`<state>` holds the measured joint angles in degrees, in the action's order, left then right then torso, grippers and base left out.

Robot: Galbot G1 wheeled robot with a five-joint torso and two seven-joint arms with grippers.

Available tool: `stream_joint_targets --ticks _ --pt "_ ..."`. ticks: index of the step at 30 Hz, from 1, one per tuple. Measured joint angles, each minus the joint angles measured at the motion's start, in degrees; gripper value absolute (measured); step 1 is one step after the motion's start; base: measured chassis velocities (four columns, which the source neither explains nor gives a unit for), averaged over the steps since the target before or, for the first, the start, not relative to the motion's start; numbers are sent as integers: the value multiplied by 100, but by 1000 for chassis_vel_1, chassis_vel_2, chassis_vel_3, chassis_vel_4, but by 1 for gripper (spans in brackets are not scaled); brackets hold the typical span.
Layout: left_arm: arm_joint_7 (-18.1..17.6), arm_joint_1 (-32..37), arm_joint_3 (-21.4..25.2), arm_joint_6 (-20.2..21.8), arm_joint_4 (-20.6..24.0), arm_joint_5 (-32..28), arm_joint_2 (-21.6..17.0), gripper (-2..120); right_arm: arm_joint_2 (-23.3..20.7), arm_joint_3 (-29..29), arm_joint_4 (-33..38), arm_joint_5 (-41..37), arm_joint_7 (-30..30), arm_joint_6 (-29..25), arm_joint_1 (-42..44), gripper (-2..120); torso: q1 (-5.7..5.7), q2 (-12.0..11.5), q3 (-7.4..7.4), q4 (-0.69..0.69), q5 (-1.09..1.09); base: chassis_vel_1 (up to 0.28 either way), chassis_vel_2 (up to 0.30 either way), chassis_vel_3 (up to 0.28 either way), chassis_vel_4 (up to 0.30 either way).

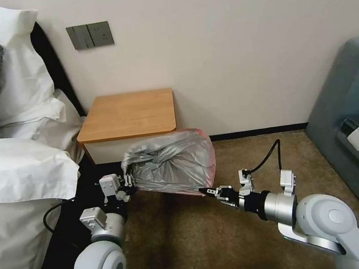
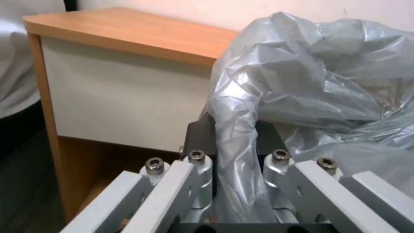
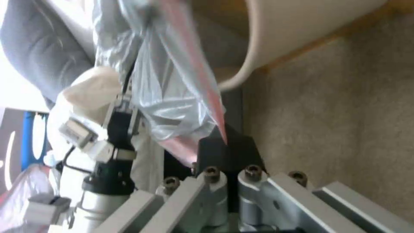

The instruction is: Pick up the garbage bag from the table and place it over the trash can.

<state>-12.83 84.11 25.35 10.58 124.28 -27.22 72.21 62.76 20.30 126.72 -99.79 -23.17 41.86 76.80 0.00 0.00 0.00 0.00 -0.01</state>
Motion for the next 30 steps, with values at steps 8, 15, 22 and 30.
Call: stream_joint_targets --ticks 8,15,22,30 --pt "-39 0 -13 51 16 -111 10 11 64 -302 -187 400 131 0 -72 0 0 0 0 0 0 0 0 0 0" --pt "-69 2 -2 85 57 -233 -6 11 116 -277 -477 612 389 0 -94 0 0 0 0 0 0 0 0 0 0" --pt "-75 26 -9 123 111 -361 -2 11 205 -278 -875 1233 1070 -27 -148 0 0 0 0 0 0 0 0 0 0" --pt "-80 43 -38 186 151 -490 18 11 334 -542 -1118 2227 1721 -207 -337 0 0 0 0 0 0 0 0 0 0"
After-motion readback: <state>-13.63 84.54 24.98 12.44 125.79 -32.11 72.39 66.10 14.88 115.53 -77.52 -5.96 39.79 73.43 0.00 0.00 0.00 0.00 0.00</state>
